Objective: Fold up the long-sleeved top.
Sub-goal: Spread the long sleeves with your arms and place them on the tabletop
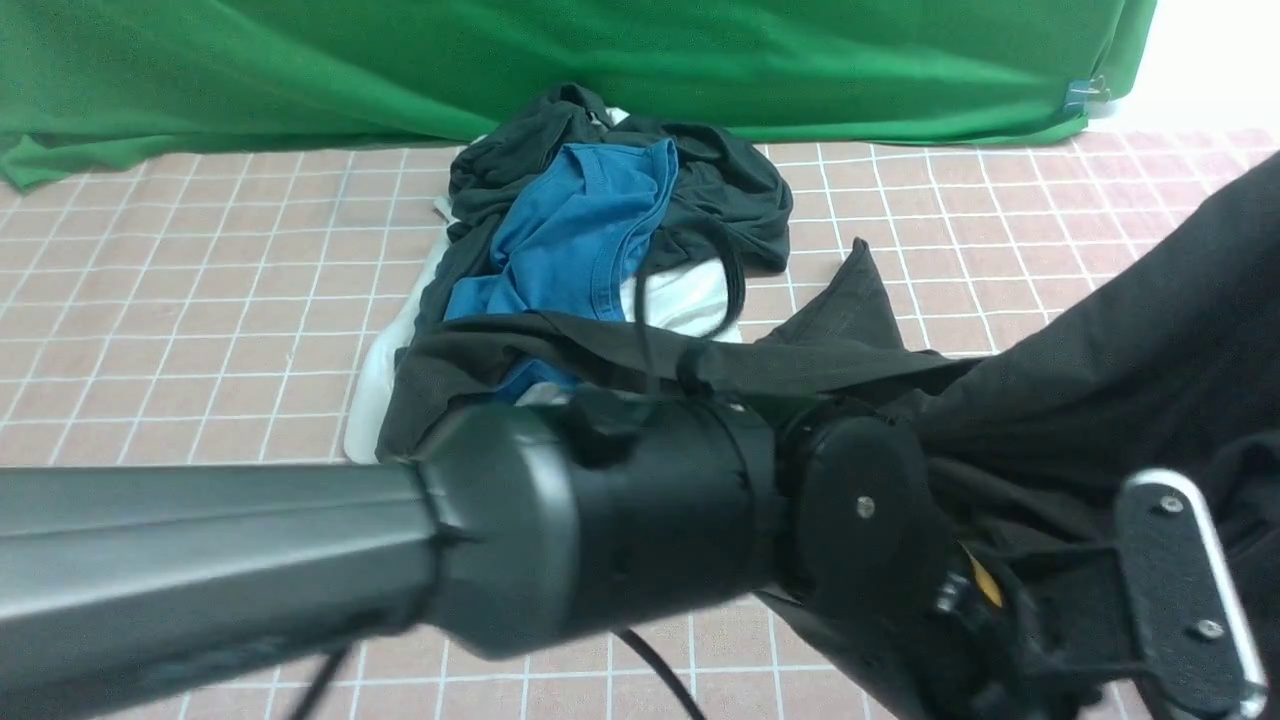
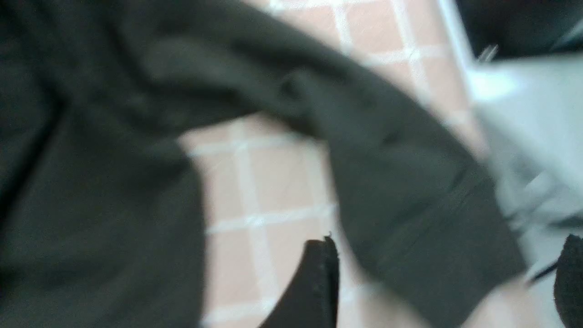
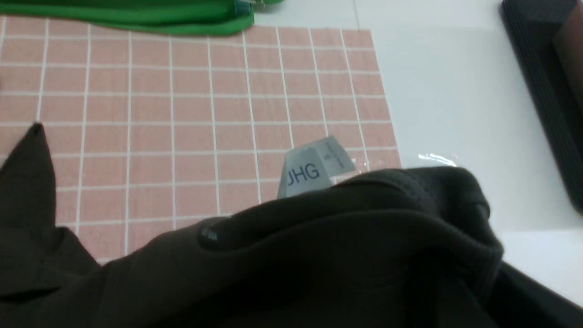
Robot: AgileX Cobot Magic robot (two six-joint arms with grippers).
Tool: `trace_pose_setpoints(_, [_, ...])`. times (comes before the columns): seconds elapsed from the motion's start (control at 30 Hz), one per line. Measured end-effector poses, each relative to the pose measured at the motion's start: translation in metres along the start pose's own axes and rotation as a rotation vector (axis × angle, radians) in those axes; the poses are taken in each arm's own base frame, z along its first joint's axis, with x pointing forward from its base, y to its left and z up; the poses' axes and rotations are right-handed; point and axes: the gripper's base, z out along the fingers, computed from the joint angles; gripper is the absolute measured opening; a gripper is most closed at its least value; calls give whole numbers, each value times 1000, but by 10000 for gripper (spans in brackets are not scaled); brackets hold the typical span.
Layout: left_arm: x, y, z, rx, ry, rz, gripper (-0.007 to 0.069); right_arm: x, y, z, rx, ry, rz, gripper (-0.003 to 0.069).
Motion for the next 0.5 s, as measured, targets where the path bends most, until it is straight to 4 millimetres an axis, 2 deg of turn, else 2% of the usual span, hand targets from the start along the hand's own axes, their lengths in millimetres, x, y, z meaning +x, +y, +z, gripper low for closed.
trace_pose_setpoints(0.1, [7, 11, -21, -114, 84, 86, 684, 2, 0, 0, 3, 22, -3, 76])
trace_pose_setpoints(0.17, [12, 18, -28, -159, 120, 118, 666, 3, 0, -1, 3, 28, -4, 76])
trace_pose_setpoints(0.2, [17, 22, -28, -170, 133, 115, 610, 3, 0, -1, 2, 34, -4, 76])
trace_pose_setpoints(0.27, [24, 27, -20, -152, 145, 93, 504, 4, -1, -2, 2, 34, -4, 76])
trace_pose_setpoints(0.3, [25, 28, -17, -148, 145, 90, 480, 4, -1, -2, 2, 33, -4, 76])
trace_pose_setpoints(0.37, [31, 36, 5, -125, 148, 72, 335, 4, 0, -2, 2, 32, -8, 76])
trace_pose_setpoints(0.4, [32, 39, 13, -119, 152, 79, 293, 5, 0, -1, 1, 30, -8, 76])
trace_pose_setpoints(0.43, [33, 40, 15, -116, 155, 79, 293, 5, 0, -2, 1, 30, -9, 76])
trace_pose_setpoints(0.47, [33, 46, 29, -108, 161, 97, 248, 6, 0, 0, -2, 31, -12, 76])
trace_pose_setpoints(0.5, [32, 50, 35, -106, 163, 110, 242, 7, 1, 1, -2, 35, -14, 76])
